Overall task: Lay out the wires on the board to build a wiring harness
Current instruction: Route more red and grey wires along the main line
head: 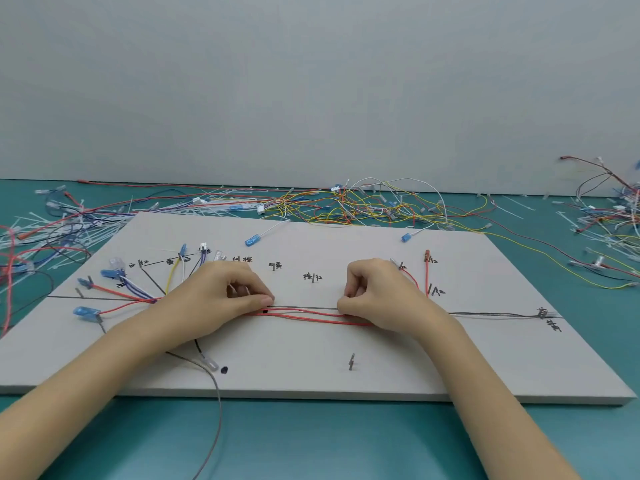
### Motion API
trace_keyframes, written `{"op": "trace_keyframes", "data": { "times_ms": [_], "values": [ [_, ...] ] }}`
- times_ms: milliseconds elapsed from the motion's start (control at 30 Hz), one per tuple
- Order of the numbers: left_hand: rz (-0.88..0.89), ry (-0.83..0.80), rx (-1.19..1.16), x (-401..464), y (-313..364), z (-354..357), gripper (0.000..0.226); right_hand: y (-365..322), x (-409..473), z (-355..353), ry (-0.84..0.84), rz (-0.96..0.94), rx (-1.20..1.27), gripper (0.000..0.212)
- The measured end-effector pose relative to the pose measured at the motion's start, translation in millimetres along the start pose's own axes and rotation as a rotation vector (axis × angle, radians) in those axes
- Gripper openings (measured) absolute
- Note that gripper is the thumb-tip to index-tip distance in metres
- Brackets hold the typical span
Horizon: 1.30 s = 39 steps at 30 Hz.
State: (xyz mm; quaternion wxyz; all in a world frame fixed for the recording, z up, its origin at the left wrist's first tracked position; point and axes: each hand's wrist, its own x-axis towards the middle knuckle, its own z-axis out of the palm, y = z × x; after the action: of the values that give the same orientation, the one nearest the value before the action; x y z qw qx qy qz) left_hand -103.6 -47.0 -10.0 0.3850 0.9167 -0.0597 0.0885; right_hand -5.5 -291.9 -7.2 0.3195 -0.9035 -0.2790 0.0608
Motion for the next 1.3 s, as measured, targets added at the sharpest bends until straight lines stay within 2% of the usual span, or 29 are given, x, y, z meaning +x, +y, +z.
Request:
{"op": "trace_keyframes", "data": {
  "times_ms": [300, 500, 900, 1067, 1167, 1300],
  "values": [
    [0.108, -0.008, 0.215, 3.3, 2.4, 12.2, 0.015, 0.6, -3.9, -7.4, -0.013, 0.023, -0.032, 0.013],
    [0.178, -0.102, 0.204, 19.5, 23.7, 39.1, 0.011, 22.3, -17.8, -32.5, -0.026, 0.106, 0.037, 0.009],
    [0.298, -0.117, 0.118, 46.8, 56.4, 87.7, 0.008, 56.6, -34.8, -69.1, 0.037, 0.282, 0.055, 0.015],
    [0.268, -0.120, 0.083, 49.9, 59.5, 88.0, 0.010, 59.3, -35.1, -71.2, 0.049, 0.306, 0.037, 0.012],
    [0.176, -0.130, 0.024, 49.1, 62.0, 76.2, 0.016, 61.4, -34.0, -71.0, 0.074, 0.322, 0.027, 0.008],
    [0.094, -0.006, -0.051, 48.0, 57.5, 32.0, 0.013, 61.9, -29.8, -65.8, 0.212, 0.310, 0.033, 0.009]
  ]
}}
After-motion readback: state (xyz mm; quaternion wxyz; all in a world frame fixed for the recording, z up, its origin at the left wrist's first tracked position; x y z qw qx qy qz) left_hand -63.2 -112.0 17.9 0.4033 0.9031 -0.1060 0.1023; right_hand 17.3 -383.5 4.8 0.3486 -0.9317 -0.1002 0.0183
